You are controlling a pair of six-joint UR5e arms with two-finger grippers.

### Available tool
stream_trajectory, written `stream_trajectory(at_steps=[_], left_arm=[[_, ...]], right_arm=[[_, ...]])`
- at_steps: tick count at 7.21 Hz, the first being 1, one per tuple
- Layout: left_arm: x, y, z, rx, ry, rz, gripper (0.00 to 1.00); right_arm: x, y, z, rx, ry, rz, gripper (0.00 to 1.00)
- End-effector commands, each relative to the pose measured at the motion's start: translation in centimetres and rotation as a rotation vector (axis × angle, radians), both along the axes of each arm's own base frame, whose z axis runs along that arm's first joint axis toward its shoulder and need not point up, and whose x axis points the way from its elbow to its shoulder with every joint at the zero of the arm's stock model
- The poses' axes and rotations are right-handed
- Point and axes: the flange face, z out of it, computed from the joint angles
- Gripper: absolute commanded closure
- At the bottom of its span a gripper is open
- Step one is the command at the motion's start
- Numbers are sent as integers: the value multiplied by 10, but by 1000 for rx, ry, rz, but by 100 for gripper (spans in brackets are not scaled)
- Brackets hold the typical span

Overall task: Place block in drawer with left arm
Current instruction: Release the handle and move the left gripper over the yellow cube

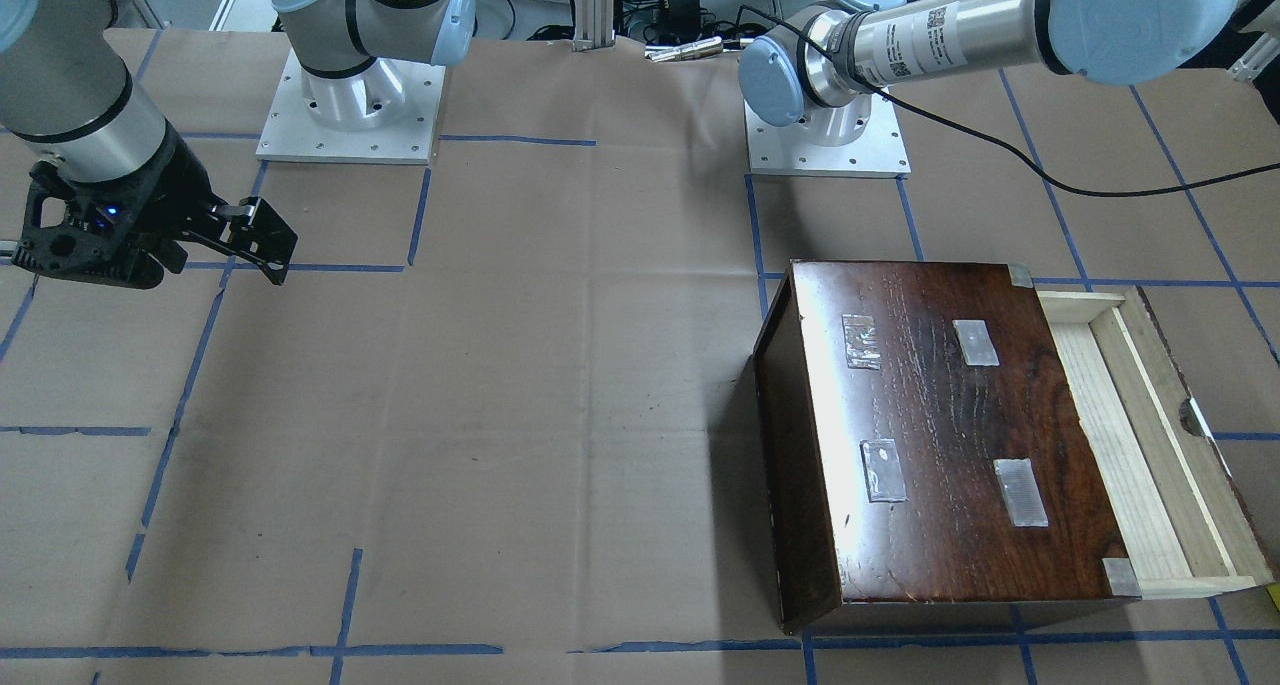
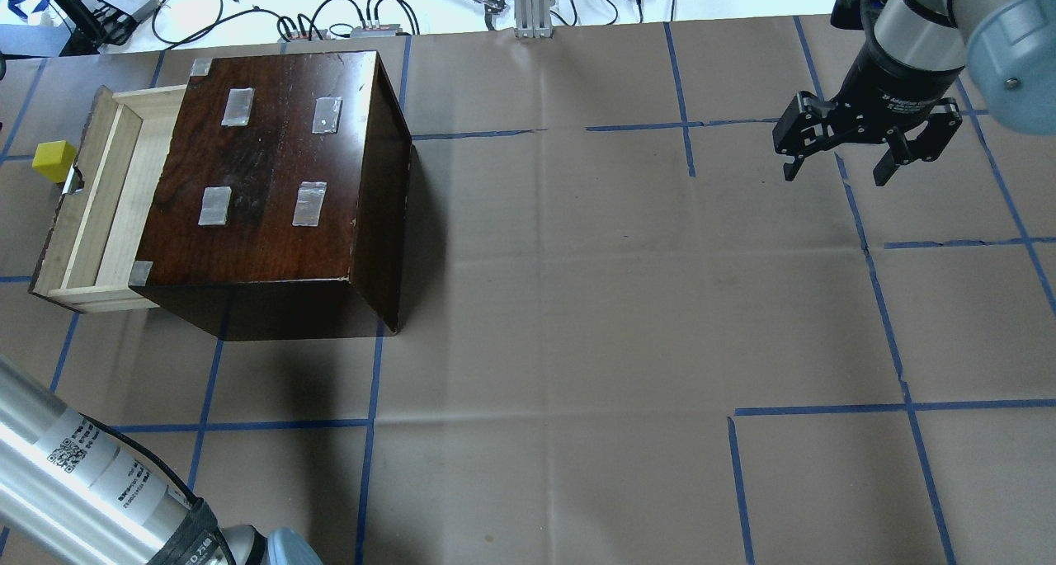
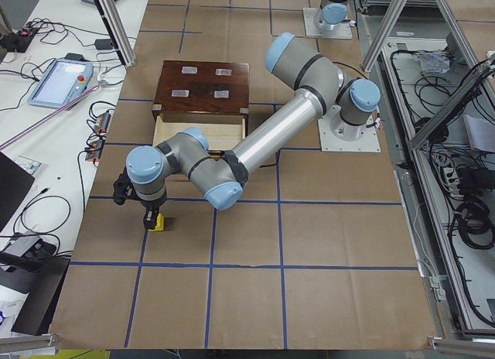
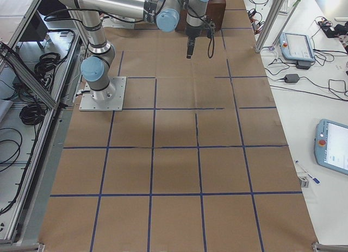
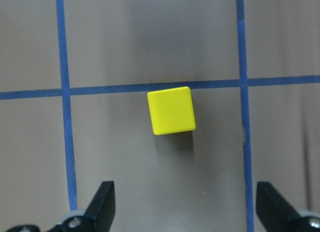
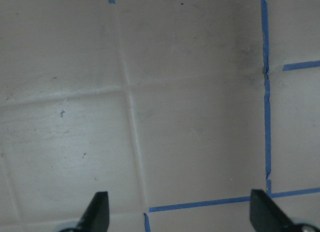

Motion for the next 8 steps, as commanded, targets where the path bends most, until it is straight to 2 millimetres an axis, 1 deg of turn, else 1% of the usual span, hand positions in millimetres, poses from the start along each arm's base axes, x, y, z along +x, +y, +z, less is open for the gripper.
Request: stream_trajectory(at_steps=[1, 3, 5, 6, 8], left_arm=[[8, -10, -40, 23, 17, -1, 1], [8, -18, -71, 34, 32, -5, 1], [-10, -35, -88, 24, 26, 1, 1], [-9, -40, -108, 20, 22, 3, 1], [-7, -42, -121, 21, 25, 1, 1]], right_arm=[[0, 0, 0, 0, 0, 0, 0], [0, 0, 0, 0, 0, 0, 0], [0, 0, 0, 0, 0, 0, 0], [0, 0, 0, 0, 0, 0, 0], [0, 0, 0, 0, 0, 0, 0]])
